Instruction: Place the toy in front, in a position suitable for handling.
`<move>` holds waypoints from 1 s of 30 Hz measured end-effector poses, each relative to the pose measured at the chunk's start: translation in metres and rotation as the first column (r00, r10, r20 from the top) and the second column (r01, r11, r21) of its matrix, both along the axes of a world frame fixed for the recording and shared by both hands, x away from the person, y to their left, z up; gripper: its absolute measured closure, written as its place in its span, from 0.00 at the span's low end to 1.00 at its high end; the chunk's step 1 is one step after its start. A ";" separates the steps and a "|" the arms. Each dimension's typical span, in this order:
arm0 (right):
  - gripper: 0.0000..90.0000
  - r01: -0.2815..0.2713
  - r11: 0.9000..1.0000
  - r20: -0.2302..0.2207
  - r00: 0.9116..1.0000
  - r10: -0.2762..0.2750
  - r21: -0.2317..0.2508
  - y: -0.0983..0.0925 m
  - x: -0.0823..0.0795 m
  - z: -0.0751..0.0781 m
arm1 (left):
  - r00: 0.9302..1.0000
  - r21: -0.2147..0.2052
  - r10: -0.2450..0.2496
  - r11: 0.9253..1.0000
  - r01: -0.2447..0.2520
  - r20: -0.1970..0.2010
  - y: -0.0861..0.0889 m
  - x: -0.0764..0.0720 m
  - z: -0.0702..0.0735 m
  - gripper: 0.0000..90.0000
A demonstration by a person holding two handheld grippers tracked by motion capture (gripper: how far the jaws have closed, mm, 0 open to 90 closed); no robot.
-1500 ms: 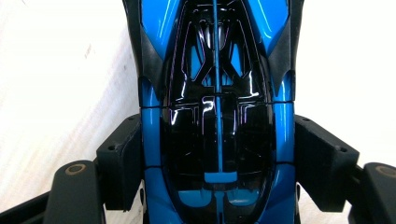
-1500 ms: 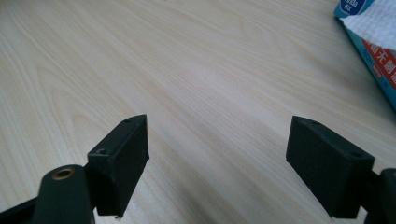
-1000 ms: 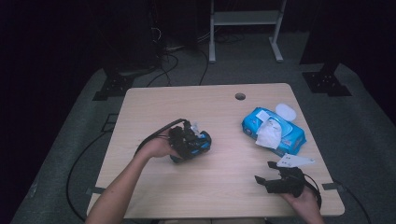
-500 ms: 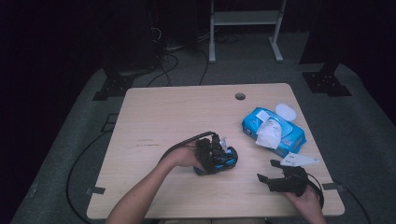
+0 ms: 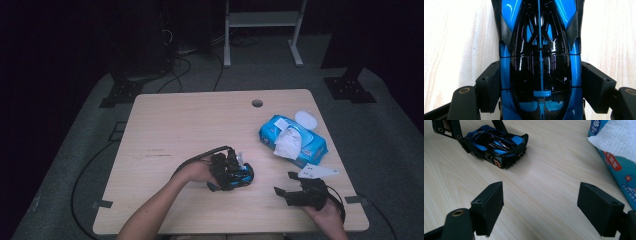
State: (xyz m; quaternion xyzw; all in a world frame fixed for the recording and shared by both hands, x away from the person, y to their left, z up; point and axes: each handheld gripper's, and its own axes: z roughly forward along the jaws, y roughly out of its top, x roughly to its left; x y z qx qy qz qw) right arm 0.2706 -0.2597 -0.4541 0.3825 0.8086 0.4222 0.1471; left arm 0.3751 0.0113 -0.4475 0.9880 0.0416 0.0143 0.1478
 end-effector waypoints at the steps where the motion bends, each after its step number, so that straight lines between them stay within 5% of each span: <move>1: 0.22 0.001 1.000 0.000 1.000 -0.001 0.000 0.000 0.000 0.000 | 1.000 0.001 0.000 1.000 0.000 0.001 0.000 0.000 0.000 0.29; 9: 0.22 -0.002 1.000 -0.002 1.000 0.002 -0.002 0.002 0.001 -0.001 | 1.000 -0.018 0.005 1.000 -0.005 0.012 0.001 -0.002 0.001 0.27; 10: 0.22 -0.002 1.000 -0.003 1.000 0.002 -0.002 0.002 0.001 -0.001 | 1.000 -0.056 0.018 0.998 -0.017 0.017 0.004 -0.003 0.006 0.26; 13: 0.22 -0.002 1.000 -0.004 1.000 0.002 -0.004 0.002 0.001 -0.001 | 0.999 -0.086 0.037 0.996 -0.033 0.038 0.007 -0.004 0.011 0.21; 16: 0.22 -0.004 1.000 -0.003 1.000 0.004 -0.005 0.002 0.002 -0.001 | 0.995 -0.169 0.078 0.984 -0.066 0.067 0.020 -0.007 0.019 0.17; 20: 0.22 -0.003 1.000 0.003 1.000 0.003 -0.010 0.001 0.005 0.001 | 0.984 -0.289 0.158 0.949 -0.129 0.081 0.042 -0.013 0.021 0.14; 21: 0.22 -0.003 1.000 0.003 1.000 0.003 -0.010 0.001 0.005 0.001 | 0.984 -0.289 0.158 0.949 -0.129 0.081 0.042 -0.013 0.021 0.13; 25: 0.22 0.001 1.000 0.013 1.000 -0.001 -0.016 -0.001 0.010 0.007 | 0.966 -0.404 0.243 0.895 -0.189 0.088 0.067 -0.018 0.019 0.11; 26: 0.22 0.004 1.000 0.025 1.000 -0.004 -0.019 -0.001 0.011 0.011 | 0.958 -0.440 0.273 0.874 -0.209 0.086 0.075 -0.022 0.017 0.09; 30: 0.22 0.011 0.999 0.045 0.999 -0.009 -0.034 -0.004 0.019 0.019 | 0.937 -0.509 0.334 0.826 -0.242 0.098 0.096 -0.030 0.011 0.09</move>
